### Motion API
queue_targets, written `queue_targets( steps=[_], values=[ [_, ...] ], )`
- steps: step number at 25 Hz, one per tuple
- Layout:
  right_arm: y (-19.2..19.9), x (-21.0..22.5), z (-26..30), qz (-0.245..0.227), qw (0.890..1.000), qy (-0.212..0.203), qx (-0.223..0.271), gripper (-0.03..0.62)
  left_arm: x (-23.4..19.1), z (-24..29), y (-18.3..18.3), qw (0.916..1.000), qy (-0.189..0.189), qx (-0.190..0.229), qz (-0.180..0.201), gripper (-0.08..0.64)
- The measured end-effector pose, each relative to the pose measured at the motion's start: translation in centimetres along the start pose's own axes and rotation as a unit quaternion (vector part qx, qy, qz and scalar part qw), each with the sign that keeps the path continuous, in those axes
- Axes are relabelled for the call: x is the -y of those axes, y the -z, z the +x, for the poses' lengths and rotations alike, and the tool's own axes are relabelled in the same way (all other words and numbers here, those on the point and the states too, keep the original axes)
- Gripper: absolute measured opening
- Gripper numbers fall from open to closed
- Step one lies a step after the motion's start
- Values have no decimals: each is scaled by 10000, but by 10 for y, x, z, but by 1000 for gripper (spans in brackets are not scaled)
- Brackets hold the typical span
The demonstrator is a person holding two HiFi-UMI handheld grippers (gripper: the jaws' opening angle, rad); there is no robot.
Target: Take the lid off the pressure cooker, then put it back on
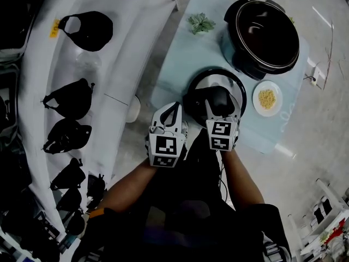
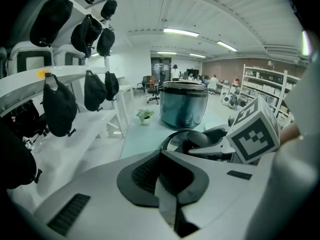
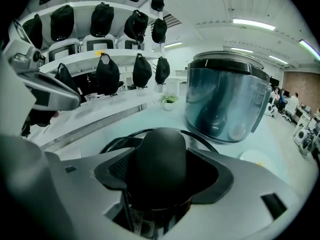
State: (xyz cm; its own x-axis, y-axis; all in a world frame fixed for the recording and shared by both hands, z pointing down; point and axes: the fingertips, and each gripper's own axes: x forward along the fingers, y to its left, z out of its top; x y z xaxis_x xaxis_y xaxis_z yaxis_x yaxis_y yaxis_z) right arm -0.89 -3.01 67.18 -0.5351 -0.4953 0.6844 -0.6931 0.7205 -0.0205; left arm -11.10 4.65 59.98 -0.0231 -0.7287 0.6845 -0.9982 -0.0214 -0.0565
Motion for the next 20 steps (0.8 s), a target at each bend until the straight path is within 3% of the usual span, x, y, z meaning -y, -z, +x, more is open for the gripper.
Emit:
queue_targets(
  steps=[11,20],
  values=[
    [2,1,0,152,9991,86,386,310,3,-5,-3,9998,146,105,85,8],
    [-5,2,-5,265,9995,149,118,295,0,-25,-14,9994,156,267,129,8]
  ],
)
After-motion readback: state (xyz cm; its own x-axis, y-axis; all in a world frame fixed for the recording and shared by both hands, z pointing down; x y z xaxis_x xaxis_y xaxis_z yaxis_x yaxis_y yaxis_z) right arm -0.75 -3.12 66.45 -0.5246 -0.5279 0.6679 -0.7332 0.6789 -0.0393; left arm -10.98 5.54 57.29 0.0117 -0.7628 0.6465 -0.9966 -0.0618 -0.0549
